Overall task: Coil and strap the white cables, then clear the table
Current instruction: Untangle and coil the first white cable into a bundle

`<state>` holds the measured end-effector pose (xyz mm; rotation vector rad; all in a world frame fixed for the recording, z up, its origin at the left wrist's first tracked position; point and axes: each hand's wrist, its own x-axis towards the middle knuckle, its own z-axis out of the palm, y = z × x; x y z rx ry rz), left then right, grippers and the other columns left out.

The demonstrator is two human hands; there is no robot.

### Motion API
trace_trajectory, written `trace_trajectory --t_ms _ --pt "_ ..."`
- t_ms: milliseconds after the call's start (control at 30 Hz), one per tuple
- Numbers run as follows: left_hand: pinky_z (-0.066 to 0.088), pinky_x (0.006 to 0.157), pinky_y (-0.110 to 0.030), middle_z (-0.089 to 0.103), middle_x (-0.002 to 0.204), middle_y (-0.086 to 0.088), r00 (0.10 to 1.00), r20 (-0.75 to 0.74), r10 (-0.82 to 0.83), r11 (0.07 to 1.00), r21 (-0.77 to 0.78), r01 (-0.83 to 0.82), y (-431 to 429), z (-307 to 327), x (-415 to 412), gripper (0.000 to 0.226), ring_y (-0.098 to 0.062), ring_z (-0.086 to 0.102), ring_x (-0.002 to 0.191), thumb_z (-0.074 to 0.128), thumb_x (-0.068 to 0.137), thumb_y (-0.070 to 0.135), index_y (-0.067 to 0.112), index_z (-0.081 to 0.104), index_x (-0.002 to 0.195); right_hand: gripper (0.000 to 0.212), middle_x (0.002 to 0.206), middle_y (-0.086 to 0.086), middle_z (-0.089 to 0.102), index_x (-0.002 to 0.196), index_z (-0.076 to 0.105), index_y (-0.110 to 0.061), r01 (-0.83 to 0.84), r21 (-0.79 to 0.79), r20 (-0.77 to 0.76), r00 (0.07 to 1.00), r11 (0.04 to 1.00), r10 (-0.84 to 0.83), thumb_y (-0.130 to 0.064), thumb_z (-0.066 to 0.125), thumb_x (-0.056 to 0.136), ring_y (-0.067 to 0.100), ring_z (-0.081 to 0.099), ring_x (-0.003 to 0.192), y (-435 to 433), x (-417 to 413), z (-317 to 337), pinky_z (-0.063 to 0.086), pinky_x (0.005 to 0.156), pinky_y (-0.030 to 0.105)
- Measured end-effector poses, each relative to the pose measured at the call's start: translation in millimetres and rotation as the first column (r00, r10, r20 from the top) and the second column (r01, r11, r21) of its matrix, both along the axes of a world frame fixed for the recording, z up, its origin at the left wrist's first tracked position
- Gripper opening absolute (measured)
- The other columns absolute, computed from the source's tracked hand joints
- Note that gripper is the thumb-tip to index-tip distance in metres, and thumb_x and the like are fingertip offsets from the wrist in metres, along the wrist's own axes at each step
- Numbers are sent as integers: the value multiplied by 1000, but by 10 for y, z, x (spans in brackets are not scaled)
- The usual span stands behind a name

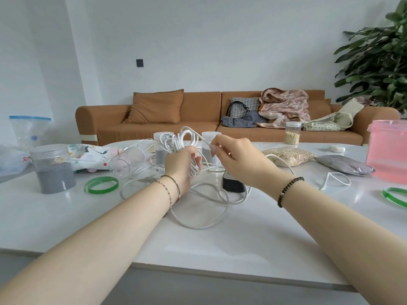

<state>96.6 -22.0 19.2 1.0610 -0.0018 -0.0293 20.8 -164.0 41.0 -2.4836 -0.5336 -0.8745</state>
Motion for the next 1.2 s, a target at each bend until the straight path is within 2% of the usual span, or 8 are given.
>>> trace_trajectory --t_ms 300,400,500,667,800,933,1033,1200 --pt "47 54 -23 55 63 4 994 -17 -107 993 -52 106 11 67 -60 18 -7 53 53 79 83 31 20 66 82 18 64 -4 53 92 55 -23 126 -78 -50 990 989 -131 -26 41 102 28 51 67 -29 54 -24 47 61 41" --pt "49 61 -25 56 64 4 995 4 -102 993 -53 102 11 88 -78 28 -8 54 55 81 79 45 22 67 82 20 63 -5 50 111 56 -20 173 -98 -49 983 980 -178 -25 37 104 30 51 68 -35 83 -33 44 58 38" --pt "50 61 -24 58 73 5 990 33 -137 989 -56 139 11 77 -92 33 -6 54 59 83 74 50 23 69 86 34 75 4 66 138 42 -25 168 -42 -62 983 985 -171 -28 34 105 30 61 75 -41 108 -36 53 68 45" --pt "51 68 -26 55 73 3 978 65 -197 980 50 194 4 66 -119 51 -7 53 60 79 72 60 20 70 102 47 92 0 72 151 30 -39 130 -92 -59 989 987 -136 -26 32 106 23 60 73 -34 106 -28 53 69 42" --pt "55 82 -33 57 77 0 970 85 -229 958 198 209 -11 46 -148 76 -11 56 67 74 57 74 17 71 108 47 91 -5 70 144 41 -49 92 -148 -109 988 985 -109 -23 37 105 18 59 76 -39 48 -30 54 71 40" --pt "49 63 -27 57 74 -1 957 184 -225 960 210 185 -8 33 -130 50 -12 54 65 88 62 58 19 71 88 40 71 -5 68 130 60 -46 28 -106 -65 997 994 -35 -20 47 102 4 55 61 -16 25 -20 52 68 36" --pt "40 59 -27 55 67 -2 973 187 -138 989 85 124 9 21 -67 17 -14 52 57 79 78 30 20 67 73 30 66 -6 68 119 70 -41 -26 -23 3 1000 999 26 -22 57 99 1 56 59 5 25 -27 52 68 33" --pt "42 65 -32 51 60 1 982 139 125 992 3 -127 27 9 -11 15 -17 50 62 74 63 16 15 63 72 23 59 -8 66 110 75 -39 -29 -25 -46 999 999 28 -27 65 94 3 55 56 48 59 -57 44 61 26"
